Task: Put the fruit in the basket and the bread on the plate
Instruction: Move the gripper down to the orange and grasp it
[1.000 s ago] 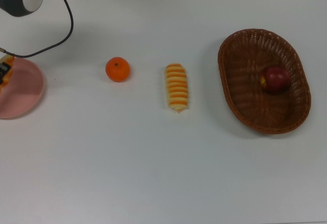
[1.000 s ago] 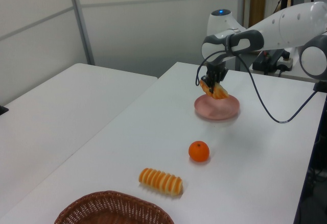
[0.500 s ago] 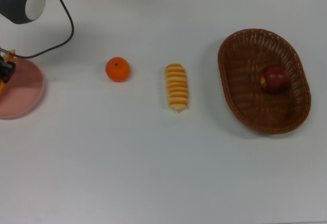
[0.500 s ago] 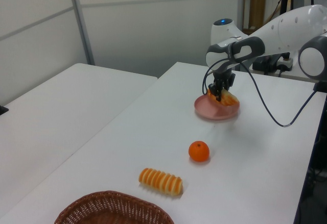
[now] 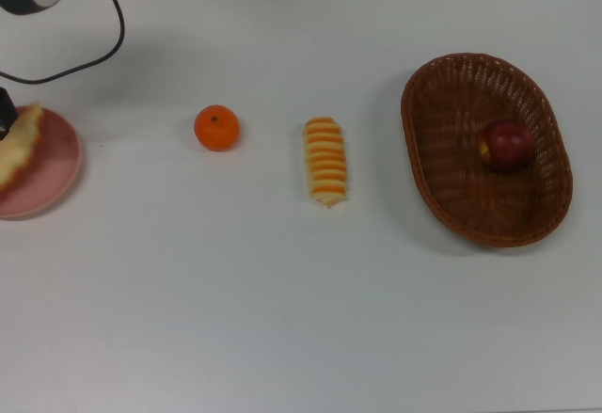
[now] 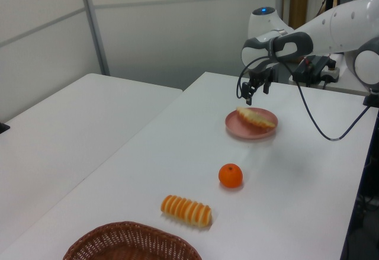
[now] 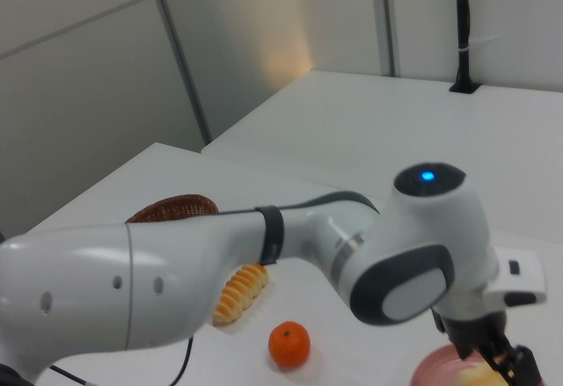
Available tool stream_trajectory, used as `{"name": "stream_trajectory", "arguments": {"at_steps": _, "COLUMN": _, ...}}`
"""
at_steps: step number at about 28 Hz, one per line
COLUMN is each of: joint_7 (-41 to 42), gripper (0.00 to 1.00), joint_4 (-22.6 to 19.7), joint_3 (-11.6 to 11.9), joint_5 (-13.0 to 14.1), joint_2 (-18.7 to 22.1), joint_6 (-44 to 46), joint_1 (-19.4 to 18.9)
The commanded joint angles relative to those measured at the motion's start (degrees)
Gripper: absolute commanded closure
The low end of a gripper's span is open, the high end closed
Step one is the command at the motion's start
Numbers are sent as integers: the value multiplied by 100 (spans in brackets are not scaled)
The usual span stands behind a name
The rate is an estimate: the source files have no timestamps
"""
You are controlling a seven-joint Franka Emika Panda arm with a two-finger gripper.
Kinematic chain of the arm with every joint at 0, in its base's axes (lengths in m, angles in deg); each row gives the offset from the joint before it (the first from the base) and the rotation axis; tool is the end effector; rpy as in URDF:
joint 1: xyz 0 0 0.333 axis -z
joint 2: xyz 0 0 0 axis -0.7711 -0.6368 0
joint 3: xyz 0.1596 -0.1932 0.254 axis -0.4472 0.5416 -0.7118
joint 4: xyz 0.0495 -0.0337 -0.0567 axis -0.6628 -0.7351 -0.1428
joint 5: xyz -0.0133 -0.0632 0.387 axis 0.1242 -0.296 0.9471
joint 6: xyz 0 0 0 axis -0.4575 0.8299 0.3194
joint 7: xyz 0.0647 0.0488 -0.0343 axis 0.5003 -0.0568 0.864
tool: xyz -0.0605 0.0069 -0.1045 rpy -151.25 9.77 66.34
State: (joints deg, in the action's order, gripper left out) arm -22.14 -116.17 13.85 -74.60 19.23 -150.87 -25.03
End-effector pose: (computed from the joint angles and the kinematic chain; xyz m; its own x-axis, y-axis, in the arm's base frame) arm 0.6374 -0.3328 0.4335 0.9525 -0.2605 0.1578 -0.2809 -0.9516 0.1245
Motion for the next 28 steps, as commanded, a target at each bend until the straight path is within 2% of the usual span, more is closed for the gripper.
{"name": "stream_trajectory", "arguments": {"at_steps": 1, "joint_7": 123, "gripper": 0, "joint_4": -148, "joint_3": -10, "joint_5": 189, "joint_2": 455, "joint_6": 556, "joint_1": -458}}
{"name": "stream_trajectory", "arguments": {"at_steps": 6, "joint_7": 97, "gripper": 0, "joint_4": -166, "joint_3": -1, "joint_5": 242, "joint_2": 736, "joint_6": 1356, "joint_1": -1091}}
{"name": "stream_trajectory", "arguments": {"at_steps": 11, "joint_7": 9, "gripper": 0, "joint_4": -323, "joint_3": -1, "joint_5": 444, "joint_2": 982, "joint_6": 1832, "joint_1": -1627}}
{"name": "stream_trajectory", "arguments": {"at_steps": 17, "joint_7": -412, "gripper": 0, "joint_4": -824, "joint_3": 8, "joint_5": 453, "joint_2": 1307, "joint_6": 1779, "joint_1": -2251}}
{"name": "stream_trajectory", "arguments": {"at_steps": 22, "joint_7": -624, "gripper": 0, "joint_4": -1369, "joint_3": 16, "joint_5": 444, "joint_2": 1624, "joint_6": 1622, "joint_1": -2673}}
{"name": "stream_trajectory", "arguments": {"at_steps": 23, "joint_7": -754, "gripper": 0, "joint_4": -1596, "joint_3": 16, "joint_5": 435, "joint_2": 1676, "joint_6": 1404, "joint_1": -2813}}
{"name": "stream_trajectory", "arguments": {"at_steps": 27, "joint_7": -1071, "gripper": 0, "joint_4": -1949, "joint_3": 16, "joint_5": 313, "joint_2": 1651, "joint_6": 910, "joint_1": -3060}}
{"name": "stream_trajectory", "arguments": {"at_steps": 28, "joint_7": -1185, "gripper": 0, "joint_4": -2107, "joint_3": 16, "joint_5": 173, "joint_2": 1616, "joint_6": 692, "joint_1": -3157}}
